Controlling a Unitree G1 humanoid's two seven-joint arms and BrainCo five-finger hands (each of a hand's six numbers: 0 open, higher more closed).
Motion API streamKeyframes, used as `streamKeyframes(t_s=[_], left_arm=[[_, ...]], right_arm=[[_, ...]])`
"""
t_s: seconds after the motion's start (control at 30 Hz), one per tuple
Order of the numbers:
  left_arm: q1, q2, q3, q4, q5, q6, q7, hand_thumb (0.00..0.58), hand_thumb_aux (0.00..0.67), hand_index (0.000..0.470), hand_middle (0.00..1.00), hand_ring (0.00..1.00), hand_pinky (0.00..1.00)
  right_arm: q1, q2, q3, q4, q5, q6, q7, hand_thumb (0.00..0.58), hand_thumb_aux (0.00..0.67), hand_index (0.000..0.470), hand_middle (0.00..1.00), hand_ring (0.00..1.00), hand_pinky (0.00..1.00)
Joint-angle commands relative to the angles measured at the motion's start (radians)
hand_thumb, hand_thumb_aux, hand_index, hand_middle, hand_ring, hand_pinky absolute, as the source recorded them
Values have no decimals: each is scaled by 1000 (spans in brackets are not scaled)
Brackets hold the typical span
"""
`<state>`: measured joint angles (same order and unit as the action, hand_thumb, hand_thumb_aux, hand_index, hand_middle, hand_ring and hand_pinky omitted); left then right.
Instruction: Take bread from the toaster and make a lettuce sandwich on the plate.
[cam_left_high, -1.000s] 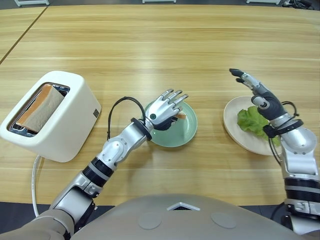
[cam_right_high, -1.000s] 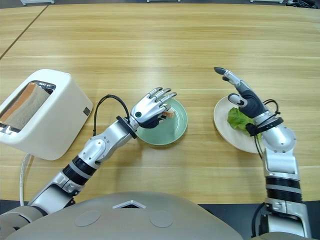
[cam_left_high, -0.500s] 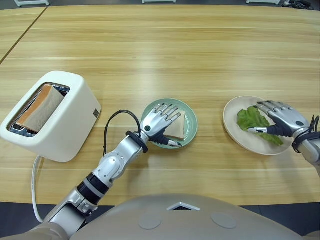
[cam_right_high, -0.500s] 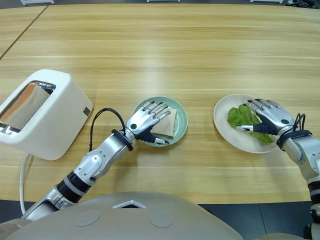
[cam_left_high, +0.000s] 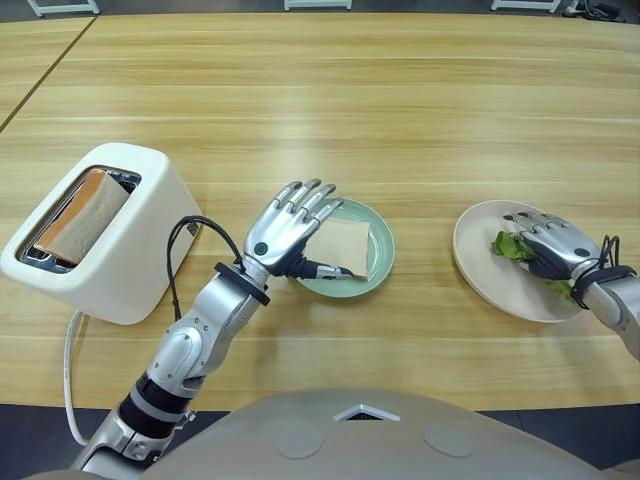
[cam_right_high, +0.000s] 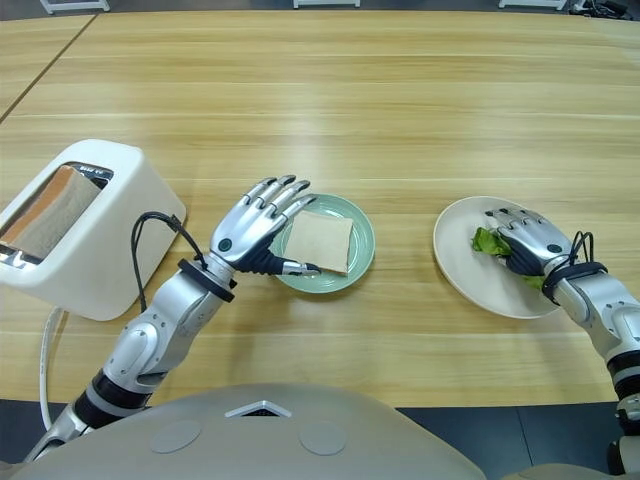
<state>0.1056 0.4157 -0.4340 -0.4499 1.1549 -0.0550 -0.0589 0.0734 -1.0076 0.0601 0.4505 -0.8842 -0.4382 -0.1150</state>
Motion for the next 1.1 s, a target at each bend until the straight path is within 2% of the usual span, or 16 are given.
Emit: streamKeyframes(t_s=[0.03,0.17,0.3,0.47,0.6,0.67,0.8,0.83,0.97,1.1], left_arm=[[47,11,39,-44,-29,-5,-11,0,0,0,0,0,0],[123,15,95,-98,-74,-8,4,0,0,0,0,0,0],[196,8,158,-147,-141,-17,17,0,0,0,0,0,0],[246,-8,249,-237,-282,-37,7,104,63,44,0,0,0],[259,-3,360,-383,-370,-28,-45,144,89,63,0,0,0],[269,4,407,-416,-391,-27,-69,209,134,94,0,0,0],[327,-18,439,-394,-501,-38,-95,104,63,44,0,0,0],[340,-23,443,-391,-529,-39,-100,0,0,0,0,0,0],[360,-21,529,-402,-614,-32,-120,0,0,0,0,0,0],[361,14,748,-436,-670,-31,-135,0,0,0,0,0,0]], right_arm=[[-14,4,17,-19,35,-30,-22,580,670,470,0,0,0],[-52,21,-14,-133,114,-78,-41,580,670,470,0,0,0],[-138,68,11,-279,207,-126,28,580,670,470,0,0,0],[-283,193,129,-350,233,-166,142,580,670,470,0,0,0],[-380,303,244,-303,149,-185,165,580,670,470,0,0,0],[-417,352,297,-241,88,-184,143,580,670,470,0,0,0],[-472,426,359,-135,-5,-162,68,580,670,470,0,0,0],[-481,443,372,-118,-22,-155,52,580,670,470,0,0,0],[-484,498,411,-83,-60,-122,10,580,670,470,0,0,0],[-471,524,416,-97,-44,-102,8,580,670,470,0,0,0]])
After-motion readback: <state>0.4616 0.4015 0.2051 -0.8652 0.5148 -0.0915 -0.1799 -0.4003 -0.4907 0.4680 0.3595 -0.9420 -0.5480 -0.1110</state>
